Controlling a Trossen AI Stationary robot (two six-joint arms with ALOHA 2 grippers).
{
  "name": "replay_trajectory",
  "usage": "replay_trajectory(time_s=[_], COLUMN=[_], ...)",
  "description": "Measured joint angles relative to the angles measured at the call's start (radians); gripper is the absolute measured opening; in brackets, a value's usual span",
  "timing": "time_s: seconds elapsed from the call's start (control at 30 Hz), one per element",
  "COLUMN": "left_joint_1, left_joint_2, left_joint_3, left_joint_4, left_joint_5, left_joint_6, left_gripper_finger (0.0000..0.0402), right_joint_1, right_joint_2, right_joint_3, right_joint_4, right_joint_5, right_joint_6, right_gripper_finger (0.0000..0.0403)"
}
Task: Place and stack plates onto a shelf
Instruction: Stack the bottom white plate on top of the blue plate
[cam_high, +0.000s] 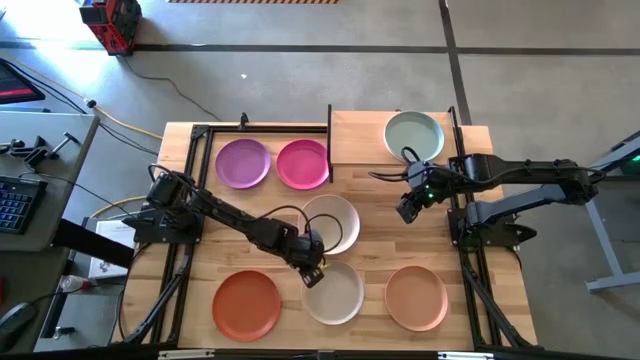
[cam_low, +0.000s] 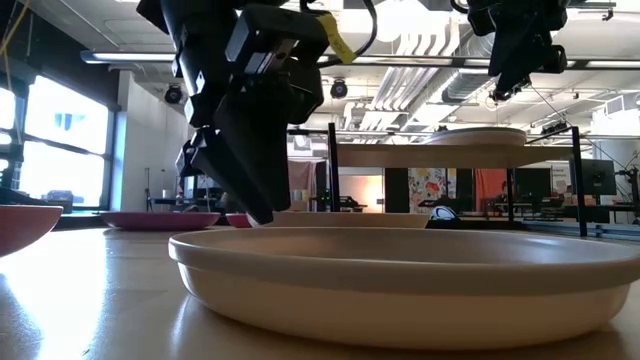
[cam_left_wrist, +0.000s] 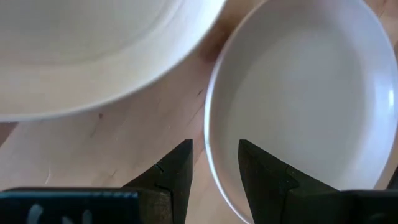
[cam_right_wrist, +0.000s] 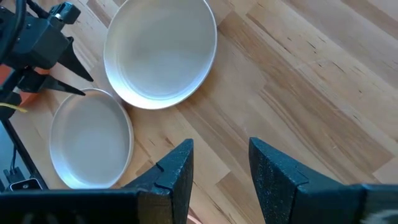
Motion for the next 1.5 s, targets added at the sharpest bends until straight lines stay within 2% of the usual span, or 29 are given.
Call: replay_trajectory(time_s=[1.03,1.5], left_joint_1=[-0.003,0.01], left_joint_2=[0.056,0.056], left_joint_3=[0.0,0.0], left_joint_4=[0.01,0.01], left_joint_5=[-0.02,-0.013], left_joint_6=[-0.007,-0.013], left_gripper_finger=[0.0115,0.0006], right_joint_1=[0.0,0.0], right_joint_2=[0.0,0.0], right_joint_3=[0.0,0.0], right_joint_4=[0.004,0.004], right_joint_5=[0.017,0.018], right_joint_6=[0.026,0.026], right_gripper_finger=[0.0133,0.0133])
